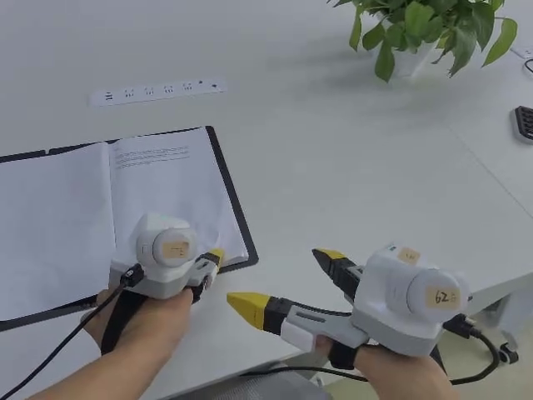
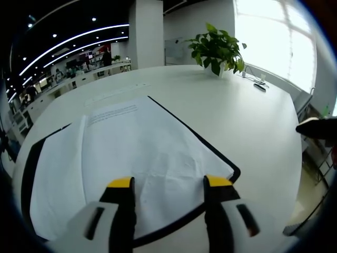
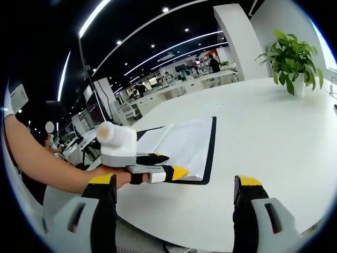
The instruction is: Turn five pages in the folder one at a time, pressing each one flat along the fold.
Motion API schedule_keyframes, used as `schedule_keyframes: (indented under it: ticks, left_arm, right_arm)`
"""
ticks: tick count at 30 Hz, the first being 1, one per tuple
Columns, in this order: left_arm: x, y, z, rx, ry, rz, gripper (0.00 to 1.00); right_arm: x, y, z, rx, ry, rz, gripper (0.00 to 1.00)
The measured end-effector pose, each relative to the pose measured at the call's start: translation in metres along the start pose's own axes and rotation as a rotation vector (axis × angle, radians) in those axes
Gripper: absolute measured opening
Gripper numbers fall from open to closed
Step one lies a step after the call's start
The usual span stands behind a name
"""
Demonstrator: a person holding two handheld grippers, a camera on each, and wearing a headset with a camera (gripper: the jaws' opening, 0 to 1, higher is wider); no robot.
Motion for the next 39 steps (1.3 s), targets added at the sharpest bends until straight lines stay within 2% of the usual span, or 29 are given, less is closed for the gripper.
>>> schedule_keyframes:
  ticks: [4, 7, 12, 16, 18, 24, 29, 33, 36, 39]
  left_arm:
    - [0.0, -0.001, -0.001, 0.005, -0.001, 0.003, 0.49]
    - [0.0, -0.001, -0.004, 0.014, -0.007, 0.002, 0.42]
    - [0.0, -0.001, -0.004, 0.015, -0.006, -0.002, 0.41]
    - [0.001, -0.003, -0.01, 0.031, -0.015, 0.002, 0.35]
    - [0.001, -0.003, -0.009, 0.021, -0.011, -0.005, 0.34]
    - [0.002, -0.003, -0.017, 0.052, -0.026, -0.009, 0.26]
    - [0.003, -0.003, -0.019, 0.074, -0.019, -0.011, 0.23]
    - [0.003, -0.003, -0.02, 0.094, -0.014, -0.008, 0.22]
    - [0.002, -0.003, -0.021, 0.101, -0.009, -0.01, 0.21]
    - [0.003, -0.003, -0.021, 0.107, -0.006, -0.009, 0.21]
  right_arm:
    - [-0.001, 0.0, 0.0, -0.002, -0.001, -0.002, 0.92]
    - [-0.001, 0.001, 0.0, -0.001, -0.002, -0.006, 0.92]
    - [-0.002, 0.001, 0.0, -0.002, -0.004, -0.006, 0.91]
    - [-0.002, 0.002, 0.001, -0.005, -0.004, -0.003, 0.91]
    - [-0.002, 0.002, 0.001, -0.008, -0.003, -0.005, 0.91]
    - [-0.004, 0.003, 0.001, -0.01, -0.007, -0.005, 0.91]
    - [-0.009, 0.003, 0.002, -0.012, -0.013, -0.011, 0.89]
    - [-0.027, -0.002, 0.004, -0.013, -0.041, -0.011, 0.8]
    - [-0.051, -0.006, 0.008, -0.049, -0.09, -0.036, 0.68]
    - [-0.075, -0.011, 0.014, -0.083, -0.106, -0.031, 0.58]
Point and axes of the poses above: the centre of the closed fingertips' face, and the gripper's own axes: x roughly backward along the fingers, z roughly to its right, y roughly out of its underside, the point moved 6 cm from there along x, roughly backward along the fingers, and after that the axes turned 9 degrees about z, right-handed, at the moved point
